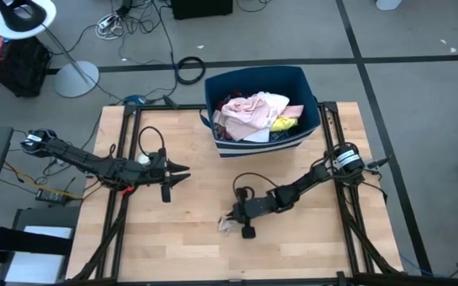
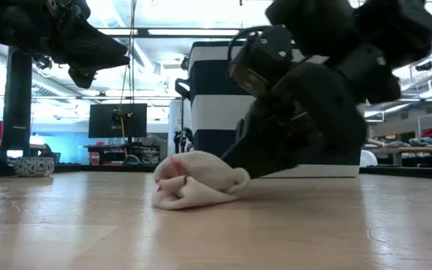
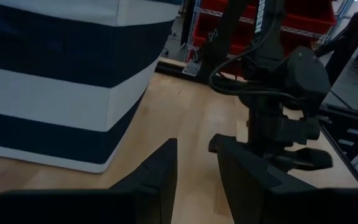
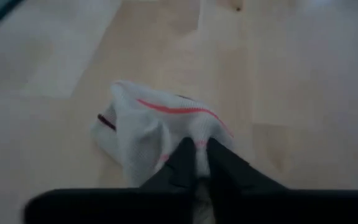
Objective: Sort clothes
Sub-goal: Put the brown striped sock into the blue laundry bin
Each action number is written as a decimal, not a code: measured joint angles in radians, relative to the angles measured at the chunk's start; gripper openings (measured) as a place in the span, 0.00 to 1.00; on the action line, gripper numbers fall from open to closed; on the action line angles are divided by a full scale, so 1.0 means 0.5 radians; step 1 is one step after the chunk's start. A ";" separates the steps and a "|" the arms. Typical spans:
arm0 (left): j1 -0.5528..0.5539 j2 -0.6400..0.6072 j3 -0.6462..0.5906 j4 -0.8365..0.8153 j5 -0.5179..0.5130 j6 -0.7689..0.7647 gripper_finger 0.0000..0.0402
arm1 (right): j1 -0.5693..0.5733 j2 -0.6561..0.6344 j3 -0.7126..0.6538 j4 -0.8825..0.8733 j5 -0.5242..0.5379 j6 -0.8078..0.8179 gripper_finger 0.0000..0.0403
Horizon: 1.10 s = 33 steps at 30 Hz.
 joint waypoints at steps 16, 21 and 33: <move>0.000 0.000 -0.001 0.012 0.000 0.000 0.30 | -0.384 -0.856 0.212 -0.713 0.175 -0.628 0.02; 0.002 0.000 -0.001 0.008 0.000 0.000 0.30 | -0.490 -1.142 0.411 -0.852 0.375 -0.938 0.02; 0.002 0.000 -0.001 0.011 0.000 0.000 0.30 | -1.180 -1.302 0.563 -1.137 0.632 -0.429 0.04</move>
